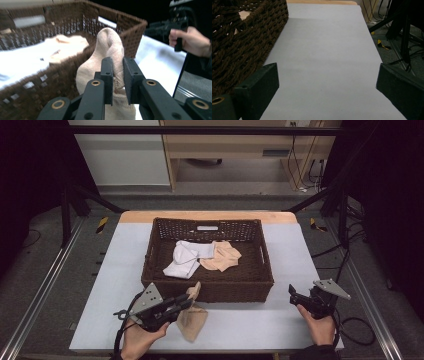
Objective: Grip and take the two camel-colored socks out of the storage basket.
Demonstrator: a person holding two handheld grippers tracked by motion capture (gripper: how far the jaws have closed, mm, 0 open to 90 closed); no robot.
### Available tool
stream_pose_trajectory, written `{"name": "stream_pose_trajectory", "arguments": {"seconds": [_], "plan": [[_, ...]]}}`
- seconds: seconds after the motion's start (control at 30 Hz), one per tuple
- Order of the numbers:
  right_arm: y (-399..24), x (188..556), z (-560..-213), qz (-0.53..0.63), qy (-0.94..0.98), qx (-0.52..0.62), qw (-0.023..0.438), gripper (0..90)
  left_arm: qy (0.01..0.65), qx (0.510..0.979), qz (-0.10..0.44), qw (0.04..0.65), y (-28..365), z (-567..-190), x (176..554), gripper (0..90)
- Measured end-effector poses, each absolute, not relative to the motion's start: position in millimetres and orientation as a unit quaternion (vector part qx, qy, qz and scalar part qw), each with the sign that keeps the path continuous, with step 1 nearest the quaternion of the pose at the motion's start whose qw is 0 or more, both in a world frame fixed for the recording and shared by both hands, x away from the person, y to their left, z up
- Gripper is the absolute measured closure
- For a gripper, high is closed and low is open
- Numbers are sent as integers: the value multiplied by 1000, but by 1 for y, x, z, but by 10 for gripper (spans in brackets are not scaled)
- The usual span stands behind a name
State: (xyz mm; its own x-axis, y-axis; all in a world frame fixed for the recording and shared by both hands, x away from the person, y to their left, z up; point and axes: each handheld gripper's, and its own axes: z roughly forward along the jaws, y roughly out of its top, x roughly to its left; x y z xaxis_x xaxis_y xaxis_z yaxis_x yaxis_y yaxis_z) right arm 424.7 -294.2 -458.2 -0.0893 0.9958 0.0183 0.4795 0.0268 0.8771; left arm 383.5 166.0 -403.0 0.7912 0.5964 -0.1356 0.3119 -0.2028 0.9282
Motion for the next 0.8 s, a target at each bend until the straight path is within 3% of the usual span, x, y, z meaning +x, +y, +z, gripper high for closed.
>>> {"name": "stream_pose_trajectory", "arguments": {"seconds": [0.47, 0.57, 0.63, 0.8], "plan": [[-293, 426, -460, 374, 641, 581, 335, 49, 307, 816, 79, 484, 142, -459, 395, 749], [-292, 427, -461, 372, 644, 579, 335, 49, 306, 817, 81, 481, 142, -460, 396, 691], [-292, 427, -461, 370, 646, 580, 332, 49, 309, 815, 87, 482, 144, -460, 396, 581], [-292, 427, -461, 371, 646, 579, 332, 49, 319, 805, 105, 489, 156, -457, 395, 480]]}}
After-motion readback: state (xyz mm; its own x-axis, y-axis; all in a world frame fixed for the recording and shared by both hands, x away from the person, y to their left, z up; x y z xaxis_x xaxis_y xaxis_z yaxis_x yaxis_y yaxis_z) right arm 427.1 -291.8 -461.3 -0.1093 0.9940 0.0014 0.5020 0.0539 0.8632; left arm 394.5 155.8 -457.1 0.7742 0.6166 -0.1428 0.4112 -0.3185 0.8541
